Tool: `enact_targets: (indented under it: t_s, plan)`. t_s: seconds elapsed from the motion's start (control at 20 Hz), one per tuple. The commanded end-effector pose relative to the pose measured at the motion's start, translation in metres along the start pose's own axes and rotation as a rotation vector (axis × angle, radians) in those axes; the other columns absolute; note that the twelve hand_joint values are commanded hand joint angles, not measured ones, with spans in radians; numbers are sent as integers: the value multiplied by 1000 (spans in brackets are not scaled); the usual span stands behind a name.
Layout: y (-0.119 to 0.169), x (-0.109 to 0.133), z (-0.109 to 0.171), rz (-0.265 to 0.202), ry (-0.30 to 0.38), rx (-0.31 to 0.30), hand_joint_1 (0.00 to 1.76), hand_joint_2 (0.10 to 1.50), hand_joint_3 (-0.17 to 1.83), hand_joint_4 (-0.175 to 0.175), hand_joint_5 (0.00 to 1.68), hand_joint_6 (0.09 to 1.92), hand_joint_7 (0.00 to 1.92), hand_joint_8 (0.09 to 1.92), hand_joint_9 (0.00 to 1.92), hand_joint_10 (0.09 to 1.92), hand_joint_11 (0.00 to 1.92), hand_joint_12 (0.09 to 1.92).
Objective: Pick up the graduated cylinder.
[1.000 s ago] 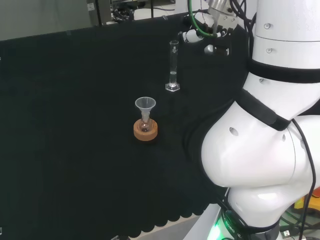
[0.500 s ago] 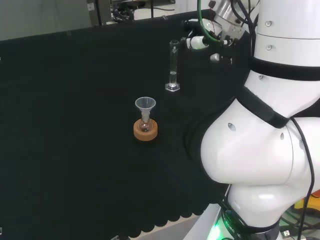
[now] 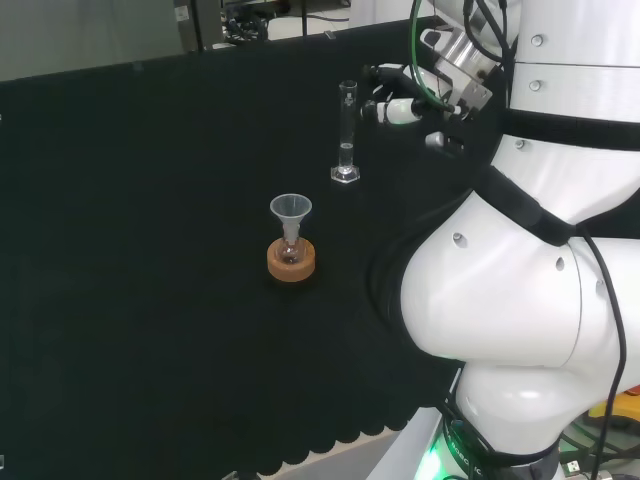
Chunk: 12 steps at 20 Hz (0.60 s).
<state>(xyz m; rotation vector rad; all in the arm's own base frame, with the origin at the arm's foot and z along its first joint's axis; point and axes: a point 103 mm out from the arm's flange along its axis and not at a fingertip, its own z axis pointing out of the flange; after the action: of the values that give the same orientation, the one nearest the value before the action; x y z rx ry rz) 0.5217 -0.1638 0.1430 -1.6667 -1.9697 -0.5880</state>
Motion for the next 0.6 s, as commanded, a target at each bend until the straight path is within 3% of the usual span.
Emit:
enact_targets:
  t_s: [0.05, 0.2, 0.6]
  plan:
    - [8, -5, 15, -61, 54, -33, 851, 997, -175, -30, 387, 87, 264, 607, 482, 553, 355, 1315]
    - [12, -10, 22, -90, 74, -58, 850, 988, -175, -35, 403, 87, 285, 614, 493, 558, 344, 1316]
    - [22, -16, 39, -141, 124, 9, 837, 982, -175, -35, 425, 87, 296, 611, 505, 560, 344, 1321]
